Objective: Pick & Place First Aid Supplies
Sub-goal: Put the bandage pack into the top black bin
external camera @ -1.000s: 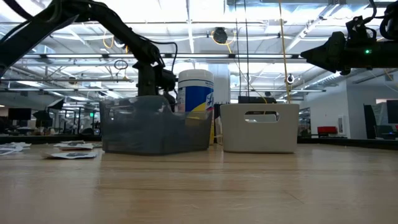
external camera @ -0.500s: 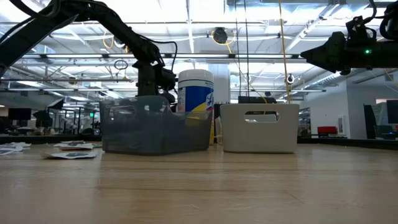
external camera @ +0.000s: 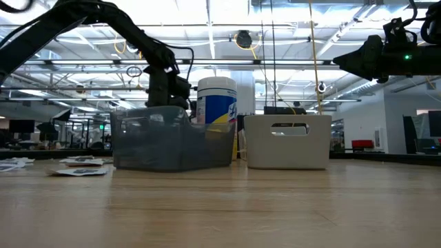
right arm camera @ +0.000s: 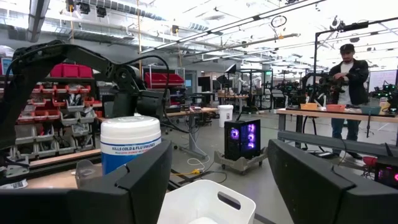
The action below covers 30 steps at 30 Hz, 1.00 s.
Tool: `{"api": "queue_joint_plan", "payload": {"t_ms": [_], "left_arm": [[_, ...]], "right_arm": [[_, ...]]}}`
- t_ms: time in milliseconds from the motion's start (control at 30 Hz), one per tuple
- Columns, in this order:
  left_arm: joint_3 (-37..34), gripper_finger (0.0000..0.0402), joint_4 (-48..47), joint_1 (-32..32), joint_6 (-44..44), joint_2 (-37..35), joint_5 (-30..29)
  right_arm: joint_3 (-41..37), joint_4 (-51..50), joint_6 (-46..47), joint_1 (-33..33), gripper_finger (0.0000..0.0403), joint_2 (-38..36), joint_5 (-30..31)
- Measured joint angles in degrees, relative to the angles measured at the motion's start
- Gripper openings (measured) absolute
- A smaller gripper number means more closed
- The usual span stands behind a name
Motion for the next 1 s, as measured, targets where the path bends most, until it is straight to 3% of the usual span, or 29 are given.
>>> {"api": "queue_joint_plan", "payload": {"t_ms": [233,633,1000], "left_arm": [[2.05,0.027,-10.86,0.13,11.18,-1.34,-2.22],[2.05,0.0252,-12.24,-0.77,8.3,-14.26,-4.57],[1.49,0.0264,-11.82,-7.91,9.76,-20.28,-4.88]], "right_arm": [[-0.02,0.0,0.0,0.0,0.0263,-0.02,0.02],[0.0,0.0,-0.01,-0.01,0.0263,0.01,0.02],[-0.02,0.0,0.0,0.0,0.0263,-0.02,0.01]]}}
